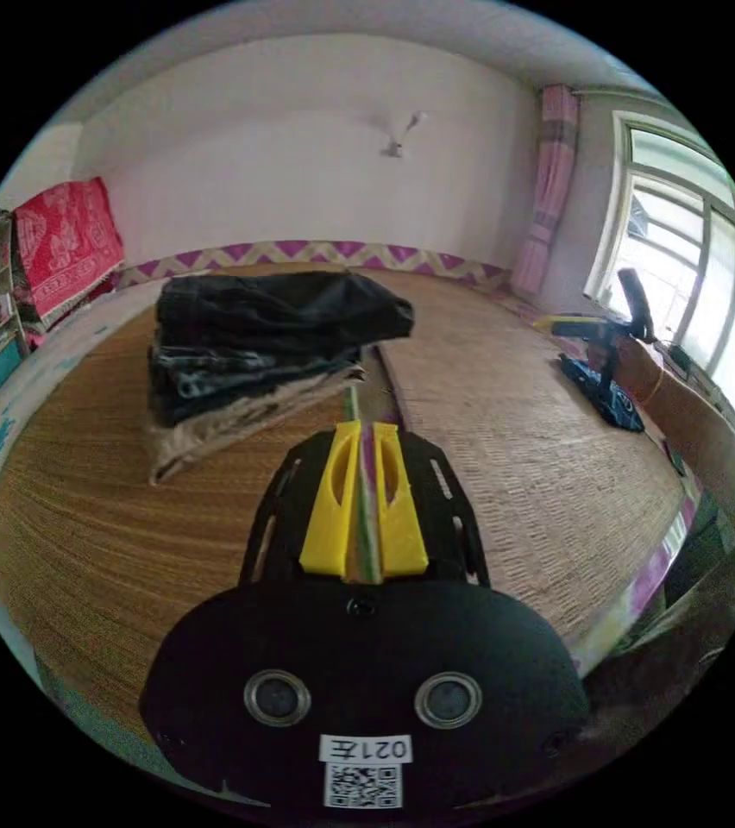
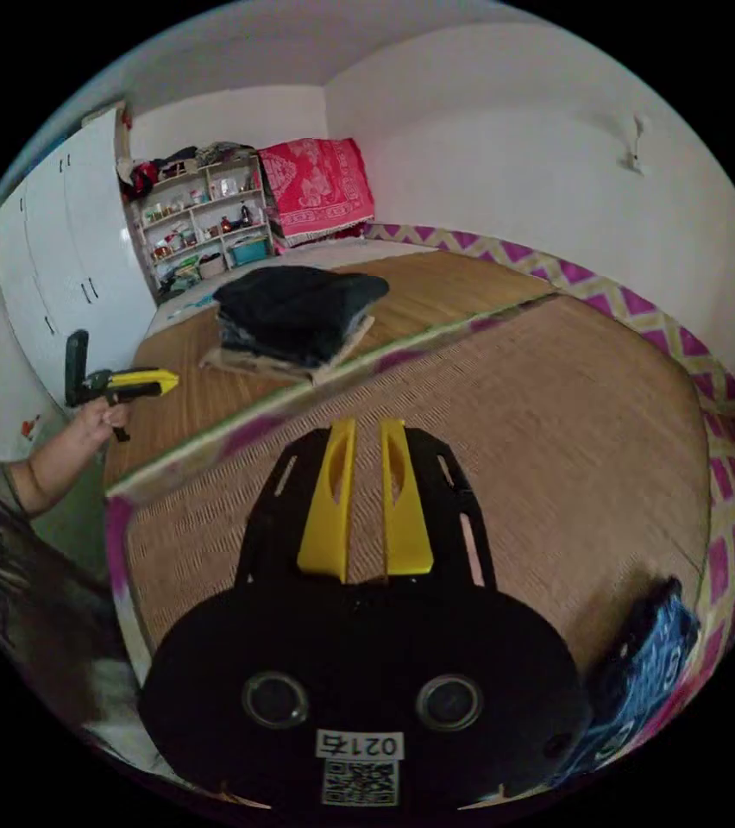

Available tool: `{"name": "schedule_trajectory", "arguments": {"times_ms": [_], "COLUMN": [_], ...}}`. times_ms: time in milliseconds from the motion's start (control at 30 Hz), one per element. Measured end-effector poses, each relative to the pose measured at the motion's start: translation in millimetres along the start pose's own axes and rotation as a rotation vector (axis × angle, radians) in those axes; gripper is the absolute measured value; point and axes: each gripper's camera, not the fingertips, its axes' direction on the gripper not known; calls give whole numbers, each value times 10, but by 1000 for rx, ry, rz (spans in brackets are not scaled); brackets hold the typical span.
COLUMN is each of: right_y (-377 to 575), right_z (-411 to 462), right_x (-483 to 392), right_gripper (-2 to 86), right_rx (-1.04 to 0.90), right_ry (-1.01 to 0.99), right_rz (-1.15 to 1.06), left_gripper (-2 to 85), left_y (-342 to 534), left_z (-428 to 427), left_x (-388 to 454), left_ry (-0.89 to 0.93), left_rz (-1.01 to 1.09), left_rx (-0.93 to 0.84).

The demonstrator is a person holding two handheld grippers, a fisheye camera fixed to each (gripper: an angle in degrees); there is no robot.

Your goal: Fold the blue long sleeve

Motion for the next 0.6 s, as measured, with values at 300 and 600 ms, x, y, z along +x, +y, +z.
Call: {"name": "schedule_trajectory", "arguments": {"times_ms": [300,600], "right_y": [1714,1826], "right_z": [-903,-450], "right_x": [583,590], "right_gripper": [96,142], "right_rx": [-141,-431], "right_ry": [540,573], "right_rz": [171,162], "left_gripper": [-9,-4], "left_y": [388,619], "left_z": [235,513], "left_x": [1472,2021], "left_ry": [52,111], "left_rz": [174,131], "left_rx": [7,-130]}}
